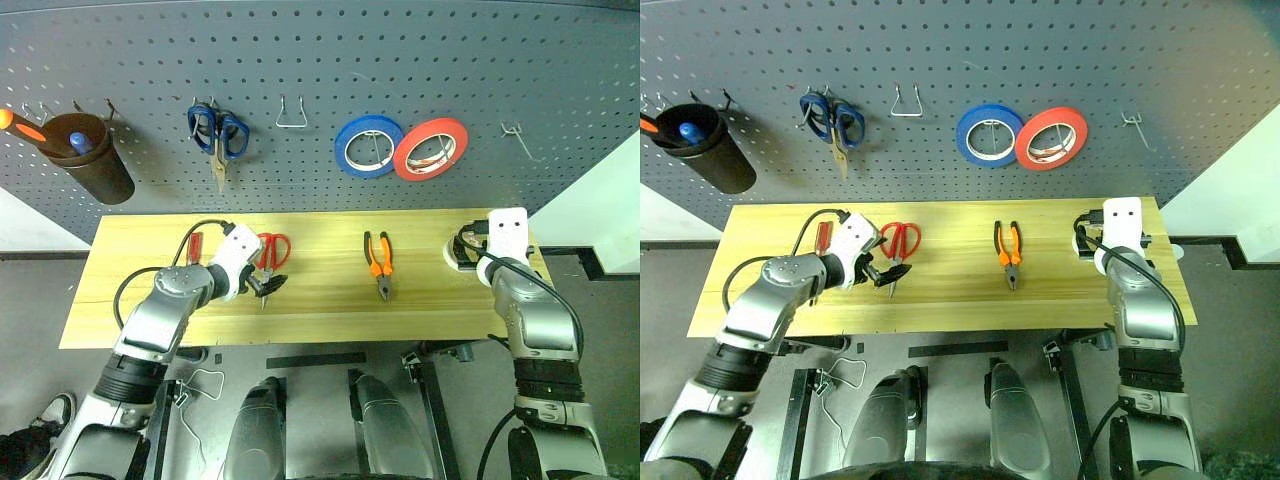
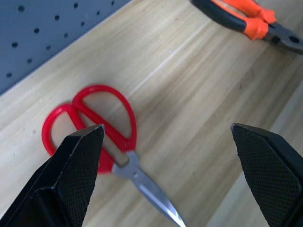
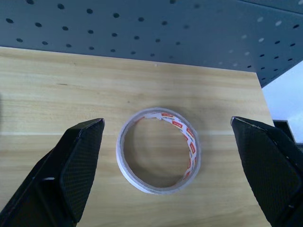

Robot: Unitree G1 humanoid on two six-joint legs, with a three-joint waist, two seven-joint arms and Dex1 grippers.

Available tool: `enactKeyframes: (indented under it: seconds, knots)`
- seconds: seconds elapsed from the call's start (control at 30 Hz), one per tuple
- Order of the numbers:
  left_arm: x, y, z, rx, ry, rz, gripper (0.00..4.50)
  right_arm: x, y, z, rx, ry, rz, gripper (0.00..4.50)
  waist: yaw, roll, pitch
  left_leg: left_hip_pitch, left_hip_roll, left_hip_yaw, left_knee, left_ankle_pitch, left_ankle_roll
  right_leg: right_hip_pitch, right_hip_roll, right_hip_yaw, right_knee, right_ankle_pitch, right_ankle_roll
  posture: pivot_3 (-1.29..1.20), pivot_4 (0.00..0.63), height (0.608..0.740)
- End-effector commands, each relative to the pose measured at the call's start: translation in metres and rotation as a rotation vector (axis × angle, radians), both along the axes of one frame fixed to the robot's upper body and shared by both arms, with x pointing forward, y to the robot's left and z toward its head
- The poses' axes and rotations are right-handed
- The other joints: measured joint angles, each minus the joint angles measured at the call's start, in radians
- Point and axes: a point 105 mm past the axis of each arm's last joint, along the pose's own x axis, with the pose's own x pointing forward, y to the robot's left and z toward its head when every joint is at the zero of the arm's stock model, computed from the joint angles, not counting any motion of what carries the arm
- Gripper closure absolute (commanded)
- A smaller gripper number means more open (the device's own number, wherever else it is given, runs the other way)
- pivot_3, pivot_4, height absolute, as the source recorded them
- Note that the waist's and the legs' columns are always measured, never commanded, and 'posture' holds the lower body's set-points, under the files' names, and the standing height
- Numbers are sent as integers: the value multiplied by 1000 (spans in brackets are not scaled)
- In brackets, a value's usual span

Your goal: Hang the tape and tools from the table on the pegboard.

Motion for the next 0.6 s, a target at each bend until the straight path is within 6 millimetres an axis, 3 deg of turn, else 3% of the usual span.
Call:
enactKeyframes:
  seconds: [0.03, 0.2, 0.6]
  knots:
    - [5, -2, 11, -4, -33, -30, 25, 5, -8, 19, 2, -58, -6, 0, 0, 0, 0, 0, 0, 0, 0, 0, 0, 0, 0, 0, 0, 0, 0, 39, 235, 721]
    - [4, -6, 15, 28, -40, -105, 25, 8, -7, 20, 0, -44, 47, 0, 0, 0, 0, 0, 0, 0, 0, 0, 0, 0, 0, 0, 0, 0, 0, 34, 261, 721]
    - [-26, -19, 9, 33, 26, -236, 25, 26, 16, 15, 18, -41, 164, 0, -2, 0, 7, 0, 0, 0, 0, 0, 0, 0, 0, 0, 0, 0, 0, 44, 337, 721]
